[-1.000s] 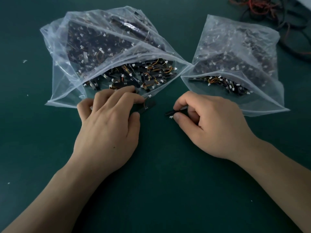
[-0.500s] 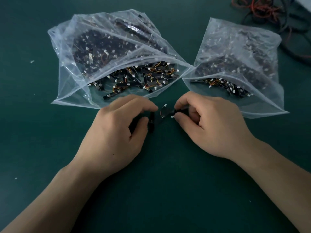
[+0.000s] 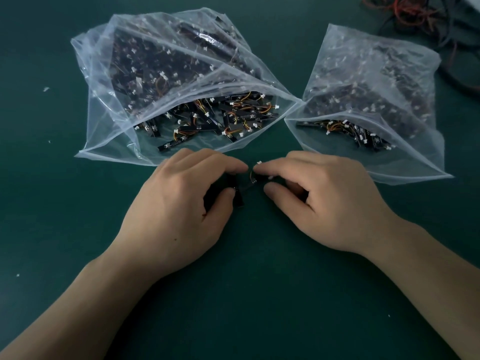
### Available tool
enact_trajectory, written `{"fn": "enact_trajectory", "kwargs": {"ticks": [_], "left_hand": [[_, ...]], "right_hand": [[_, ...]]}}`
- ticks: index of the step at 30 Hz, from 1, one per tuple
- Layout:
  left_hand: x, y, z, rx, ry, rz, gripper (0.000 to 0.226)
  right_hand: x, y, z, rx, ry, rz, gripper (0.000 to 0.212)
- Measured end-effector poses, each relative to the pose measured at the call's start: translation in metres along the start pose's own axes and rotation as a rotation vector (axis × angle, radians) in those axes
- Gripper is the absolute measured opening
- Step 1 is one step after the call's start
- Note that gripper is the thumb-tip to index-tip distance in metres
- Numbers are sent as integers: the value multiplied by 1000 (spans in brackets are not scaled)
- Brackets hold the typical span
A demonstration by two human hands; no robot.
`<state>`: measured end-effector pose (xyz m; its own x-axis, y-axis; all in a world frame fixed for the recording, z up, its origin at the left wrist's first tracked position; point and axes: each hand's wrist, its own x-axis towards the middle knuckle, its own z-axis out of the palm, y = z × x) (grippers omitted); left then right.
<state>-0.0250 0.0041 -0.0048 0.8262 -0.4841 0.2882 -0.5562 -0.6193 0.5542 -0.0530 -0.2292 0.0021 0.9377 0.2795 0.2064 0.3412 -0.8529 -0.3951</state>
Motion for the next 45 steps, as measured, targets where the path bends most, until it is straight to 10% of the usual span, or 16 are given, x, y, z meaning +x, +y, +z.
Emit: {"fn": "enact_trajectory", "kwargs": {"ticks": [8, 45], "left_hand": [[0, 1, -1, 68, 4, -39, 30], [-1, 1, 0, 27, 42, -120, 35]], "right_hand": [[0, 4, 1, 23, 28, 10, 3], [-2, 4, 10, -2, 256, -228, 10]]}}
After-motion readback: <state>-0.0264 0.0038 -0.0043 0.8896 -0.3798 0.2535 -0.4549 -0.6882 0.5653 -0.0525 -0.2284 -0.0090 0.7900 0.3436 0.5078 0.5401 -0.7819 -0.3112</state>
